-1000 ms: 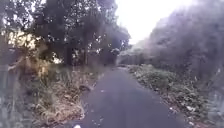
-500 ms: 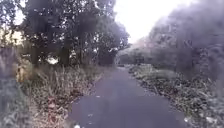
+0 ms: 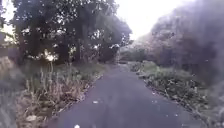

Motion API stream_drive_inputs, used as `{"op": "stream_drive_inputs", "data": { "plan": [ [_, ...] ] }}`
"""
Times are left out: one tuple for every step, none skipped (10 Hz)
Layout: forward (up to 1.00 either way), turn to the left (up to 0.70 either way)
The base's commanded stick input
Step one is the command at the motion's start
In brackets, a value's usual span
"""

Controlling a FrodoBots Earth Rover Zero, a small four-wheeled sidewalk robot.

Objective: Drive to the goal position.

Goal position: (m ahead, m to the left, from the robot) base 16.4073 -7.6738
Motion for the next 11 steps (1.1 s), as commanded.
{"op": "stream_drive_inputs", "data": {
  "plan": [
    [0.7, -0.03],
    [0.7, 0.0],
    [0.7, 0.0],
    [0.7, 0.0],
    [0.7, 0.0],
    [0.7, 0.0],
    [0.7, 0.0],
    [0.7, 0.0],
    [0.7, -0.14],
    [0.7, -0.14],
    [0.7, -0.14]
  ]
}}
